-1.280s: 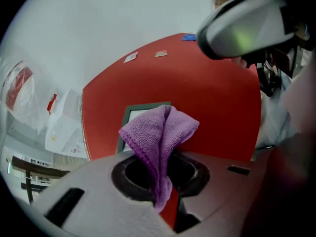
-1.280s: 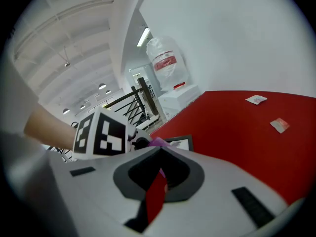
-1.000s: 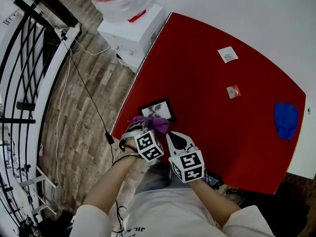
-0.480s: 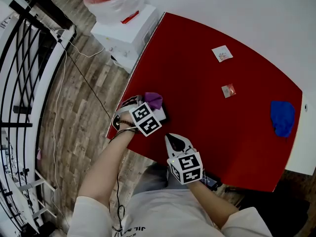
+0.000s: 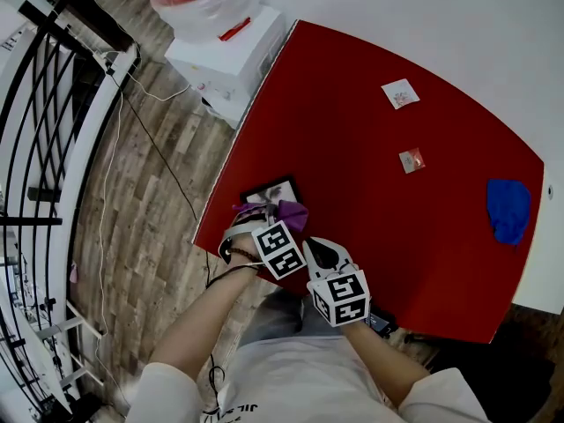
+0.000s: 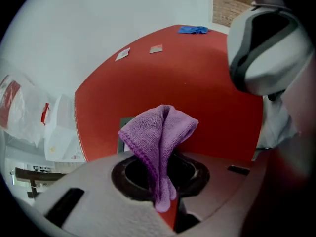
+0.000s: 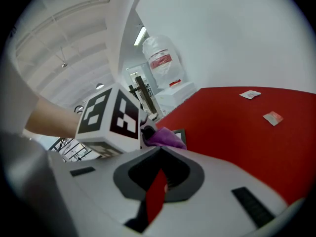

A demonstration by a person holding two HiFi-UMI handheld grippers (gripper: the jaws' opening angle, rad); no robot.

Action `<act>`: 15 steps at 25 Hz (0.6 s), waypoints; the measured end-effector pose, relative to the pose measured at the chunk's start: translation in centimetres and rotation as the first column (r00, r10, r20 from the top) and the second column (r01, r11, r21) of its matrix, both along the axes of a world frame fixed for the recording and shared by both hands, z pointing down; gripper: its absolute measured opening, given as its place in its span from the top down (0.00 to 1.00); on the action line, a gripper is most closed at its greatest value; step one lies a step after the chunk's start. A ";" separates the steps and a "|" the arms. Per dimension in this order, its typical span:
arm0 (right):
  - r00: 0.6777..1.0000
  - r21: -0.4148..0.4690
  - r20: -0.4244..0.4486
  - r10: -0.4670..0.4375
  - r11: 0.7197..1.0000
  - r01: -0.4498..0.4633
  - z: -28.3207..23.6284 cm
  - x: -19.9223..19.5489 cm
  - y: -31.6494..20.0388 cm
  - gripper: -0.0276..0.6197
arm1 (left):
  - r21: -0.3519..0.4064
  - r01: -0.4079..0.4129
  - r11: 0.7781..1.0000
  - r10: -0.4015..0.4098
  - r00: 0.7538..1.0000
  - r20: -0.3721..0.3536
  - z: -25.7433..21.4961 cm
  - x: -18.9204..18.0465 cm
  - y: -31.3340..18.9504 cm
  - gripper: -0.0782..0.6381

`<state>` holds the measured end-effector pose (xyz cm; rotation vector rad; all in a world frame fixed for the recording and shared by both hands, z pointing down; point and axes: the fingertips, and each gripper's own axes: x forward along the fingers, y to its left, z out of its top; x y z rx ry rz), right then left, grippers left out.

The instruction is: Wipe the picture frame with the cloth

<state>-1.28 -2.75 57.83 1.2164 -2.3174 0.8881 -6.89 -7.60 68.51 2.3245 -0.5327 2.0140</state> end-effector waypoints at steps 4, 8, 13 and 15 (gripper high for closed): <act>1.000 0.011 -0.001 -0.002 1.000 0.002 -0.1 0.4 0.1 0.95 | -0.004 0.002 1.000 -0.002 1.000 -0.001 0.1 0.0 1.4 0.80; 1.000 0.022 -0.006 0.004 1.000 -0.004 -0.2 0.9 0.3 0.95 | 0.026 0.028 0.999 -0.027 1.000 -0.013 -0.8 -0.5 -0.6 0.80; 1.000 0.012 -0.024 0.020 1.000 -0.020 0.1 2.3 1.4 0.95 | 0.053 0.073 0.996 -0.073 0.997 -0.009 -1.8 -1.4 -6.6 0.80; 0.999 0.005 -0.033 0.028 1.000 -0.028 0.2 3.0 1.9 0.95 | 0.054 0.081 0.995 -0.081 0.997 -0.008 -2.1 -1.4 -8.6 0.80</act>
